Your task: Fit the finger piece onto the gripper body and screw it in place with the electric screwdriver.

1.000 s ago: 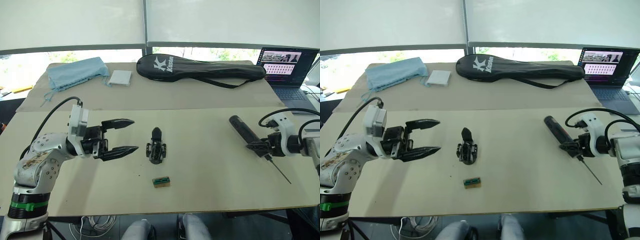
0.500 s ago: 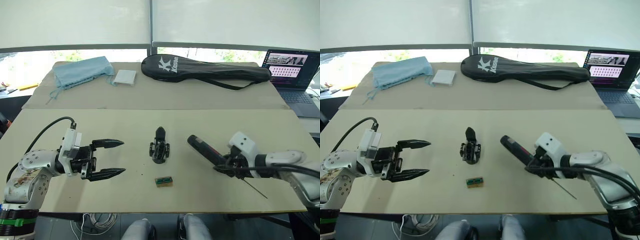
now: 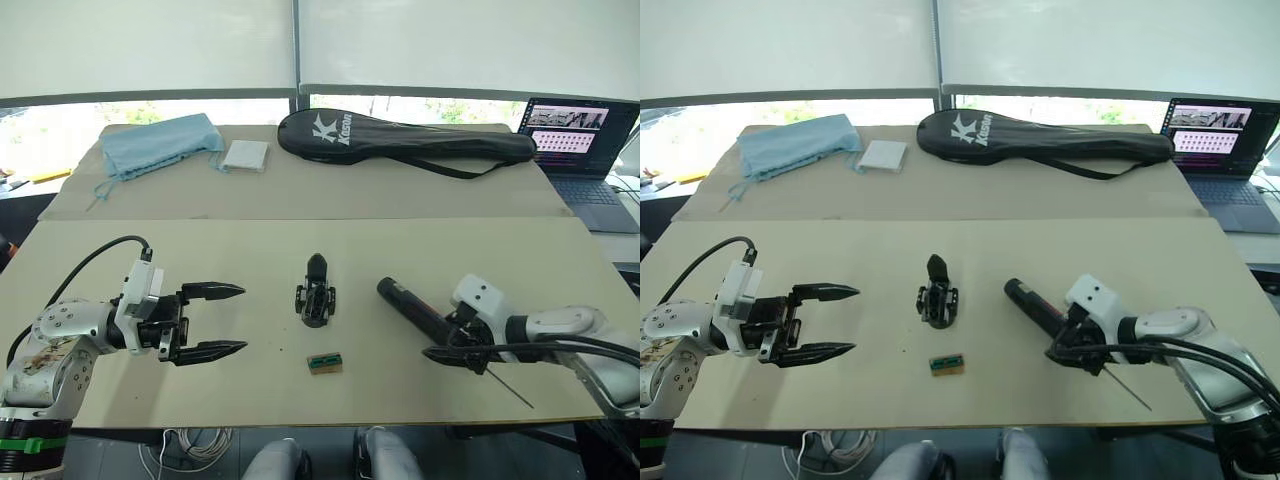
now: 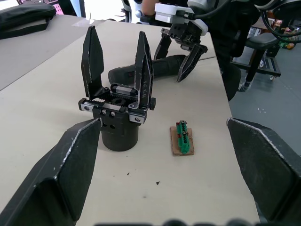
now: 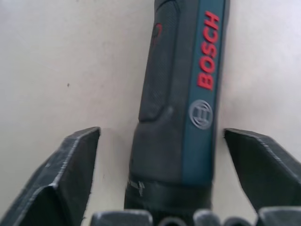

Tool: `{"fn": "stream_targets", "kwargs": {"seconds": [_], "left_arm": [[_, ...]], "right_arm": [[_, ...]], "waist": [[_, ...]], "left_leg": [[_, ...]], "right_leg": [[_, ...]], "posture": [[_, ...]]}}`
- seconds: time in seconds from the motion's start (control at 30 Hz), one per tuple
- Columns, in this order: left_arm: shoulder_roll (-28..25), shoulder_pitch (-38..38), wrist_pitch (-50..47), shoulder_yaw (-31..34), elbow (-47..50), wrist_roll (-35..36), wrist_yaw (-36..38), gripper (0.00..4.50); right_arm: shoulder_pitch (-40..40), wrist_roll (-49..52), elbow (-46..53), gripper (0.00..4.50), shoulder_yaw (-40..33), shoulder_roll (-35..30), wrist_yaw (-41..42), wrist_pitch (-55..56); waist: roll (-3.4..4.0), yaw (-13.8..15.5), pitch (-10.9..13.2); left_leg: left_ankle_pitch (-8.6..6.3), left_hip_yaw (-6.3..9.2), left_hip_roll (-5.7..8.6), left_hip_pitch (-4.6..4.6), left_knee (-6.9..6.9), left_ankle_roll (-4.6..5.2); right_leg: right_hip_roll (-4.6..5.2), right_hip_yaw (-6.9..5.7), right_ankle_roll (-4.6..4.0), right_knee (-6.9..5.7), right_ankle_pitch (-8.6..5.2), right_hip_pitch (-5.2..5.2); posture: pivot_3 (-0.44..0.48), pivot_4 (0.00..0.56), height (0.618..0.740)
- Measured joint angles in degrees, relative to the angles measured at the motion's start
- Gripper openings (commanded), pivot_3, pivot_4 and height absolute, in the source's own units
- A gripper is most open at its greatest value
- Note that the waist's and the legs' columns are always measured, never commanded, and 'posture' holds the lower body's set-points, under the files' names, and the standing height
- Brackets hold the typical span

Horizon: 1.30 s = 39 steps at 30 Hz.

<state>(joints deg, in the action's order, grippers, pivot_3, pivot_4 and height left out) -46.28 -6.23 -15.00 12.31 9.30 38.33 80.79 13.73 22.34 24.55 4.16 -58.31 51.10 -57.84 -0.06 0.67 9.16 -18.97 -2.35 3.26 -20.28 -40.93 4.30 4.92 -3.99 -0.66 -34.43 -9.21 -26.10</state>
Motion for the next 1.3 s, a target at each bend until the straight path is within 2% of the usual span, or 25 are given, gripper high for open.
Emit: {"fn": "stream_targets", "kwargs": {"seconds": [0.17, 0.27, 0.43, 0.57, 0.7, 0.8, 1.13, 1.23, 1.3], "left_arm": [[0.7, 0.4, 0.0, -2.3, 1.5, 0.0, 0.9, 4.50], [1.2, 0.3, 0.1, -2.8, 1.3, -0.1, 0.8, 4.50], [2.7, -0.2, 0.5, -4.0, 1.1, -0.7, 0.4, 4.50], [3.5, -0.8, 1.2, -5.0, 1.1, -1.3, 0.0, 4.50], [3.8, -1.0, 1.4, -5.3, 1.1, -1.3, -0.5, 4.50], [3.8, -1.0, 1.4, -5.4, 1.1, -1.3, -0.7, 4.50], [3.8, -0.5, 1.4, -5.4, 1.3, -1.3, -1.0, 4.50], [3.8, -0.3, 1.4, -5.4, 1.3, -1.3, -1.0, 4.50], [3.8, -0.3, 1.4, -5.4, 1.3, -1.3, -1.0, 4.50]], "right_arm": [[11.7, 5.5, 3.6, 4.47, 2.0, -9.9, 7.8, -9.0], [18.7, 5.8, 4.7, 4.47, 10.0, -12.8, 8.6, -16.4], [31.9, 4.2, 4.5, 4.47, 24.3, -13.0, 9.0, -24.4], [38.8, 3.3, 1.0, 4.47, 31.6, -6.9, 6.7, -30.1], [39.7, 3.1, -1.7, 4.47, 37.1, -3.7, 4.6, -31.3], [41.4, 2.2, -2.2, 4.47, 42.4, -3.9, 4.7, -30.5], [41.3, 0.2, -5.5, 4.47, 43.1, -2.6, 2.1, -28.6], [40.6, -0.4, -6.0, 3.70, 43.3, -2.0, 1.2, -28.2], [40.5, -0.6, -5.8, 2.98, 43.5, -2.2, 1.4, -27.8]], "waist": [[-0.04, -0.1, 0.0], [-0.17, 0.0, 0.0], [-0.17, -0.1, 0.0], [-0.24, -0.1, 0.0], [-0.24, 0.1, 0.0], [-0.23, -0.1, 0.0], [-0.23, -0.2, 0.0], [-0.23, -0.2, 0.0], [-0.23, -0.2, 0.0]], "left_leg": [[-0.01, 0.04, -0.08, 0.00, 0.06, 0.01], [-0.03, 0.06, -0.08, -0.03, 0.04, 0.05], [-0.09, 0.04, -0.06, -0.09, 0.02, 0.15], [-0.09, 0.05, -0.06, -0.12, 0.01, 0.16], [-0.09, 0.07, -0.02, -0.20, -0.03, 0.16], [-0.09, 0.07, 0.03, -0.23, -0.04, 0.16], [-0.09, 0.07, 0.02, -0.21, -0.04, 0.15], [-0.09, 0.07, 0.02, -0.21, -0.04, 0.15], [-0.09, 0.07, 0.02, -0.20, -0.05, 0.14]], "right_leg": [[-0.03, -0.02, -0.05, 0.04, -0.03, -0.04], [0.01, -0.02, -0.07, 0.05, -0.02, -0.06], [0.04, -0.02, -0.07, 0.11, -0.01, -0.10], [0.04, -0.03, -0.09, 0.13, 0.01, -0.11], [0.08, -0.12, -0.08, 0.13, 0.02, -0.15], [0.11, -0.12, -0.04, 0.15, 0.04, -0.16], [0.08, -0.14, -0.04, 0.14, 0.04, -0.14], [0.08, -0.15, -0.04, 0.14, 0.04, -0.14], [0.08, -0.17, -0.04, 0.14, 0.04, -0.12]], "posture": [[0.000, 0.150, 0.740], [0.000, 0.150, 0.740], [0.000, 0.150, 0.740], [0.000, 0.150, 0.740], [0.000, 0.150, 0.740], [0.000, 0.150, 0.740], [0.000, 0.150, 0.740], [0.000, 0.150, 0.740], [0.000, 0.150, 0.740]]}}
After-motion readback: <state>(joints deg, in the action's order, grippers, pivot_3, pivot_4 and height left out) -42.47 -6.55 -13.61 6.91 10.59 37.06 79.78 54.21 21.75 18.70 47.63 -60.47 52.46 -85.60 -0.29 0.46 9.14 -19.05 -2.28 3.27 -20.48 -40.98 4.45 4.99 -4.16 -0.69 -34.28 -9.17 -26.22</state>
